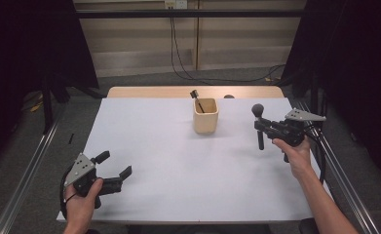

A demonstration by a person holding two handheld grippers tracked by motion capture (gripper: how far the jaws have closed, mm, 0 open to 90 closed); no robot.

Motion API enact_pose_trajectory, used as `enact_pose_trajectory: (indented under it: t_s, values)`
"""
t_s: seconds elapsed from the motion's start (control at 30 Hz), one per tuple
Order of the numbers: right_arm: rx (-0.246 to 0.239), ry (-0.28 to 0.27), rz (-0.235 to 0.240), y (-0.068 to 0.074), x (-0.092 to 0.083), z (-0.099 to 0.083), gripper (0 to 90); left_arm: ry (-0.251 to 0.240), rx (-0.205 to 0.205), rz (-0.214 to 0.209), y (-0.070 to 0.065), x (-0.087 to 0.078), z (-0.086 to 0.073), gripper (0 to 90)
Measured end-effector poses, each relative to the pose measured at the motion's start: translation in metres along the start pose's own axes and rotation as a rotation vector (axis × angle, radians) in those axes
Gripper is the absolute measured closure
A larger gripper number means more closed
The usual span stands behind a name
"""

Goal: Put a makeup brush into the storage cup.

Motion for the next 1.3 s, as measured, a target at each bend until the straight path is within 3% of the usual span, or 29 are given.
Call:
enact_pose_trajectory:
  t_s: [0.47,0.6,1.3]
  values:
    - [-0.01,-0.07,0.025,0.006,0.004,0.022,71.3,-0.005,-0.01,0.0,-0.001,0.001,0.0,2.9]
    - [-0.025,-0.064,0.031,0.008,0.01,0.029,71.3,-0.003,-0.016,-0.008,-0.002,0.002,-0.001,2.8]
    - [-0.02,-0.146,0.071,0.019,0.037,0.081,71.3,-0.006,-0.012,-0.01,-0.001,0.002,0.0,2.8]
Point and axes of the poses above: each handheld gripper's, and its own axes: x roughly forward along the jaws, z roughly out of its top, y roughly to its left, the point moved 5 cm from there along x, roughly forward along the jaws, and after that the axes turned 8 degrees about -x, right-handed, at the moved point
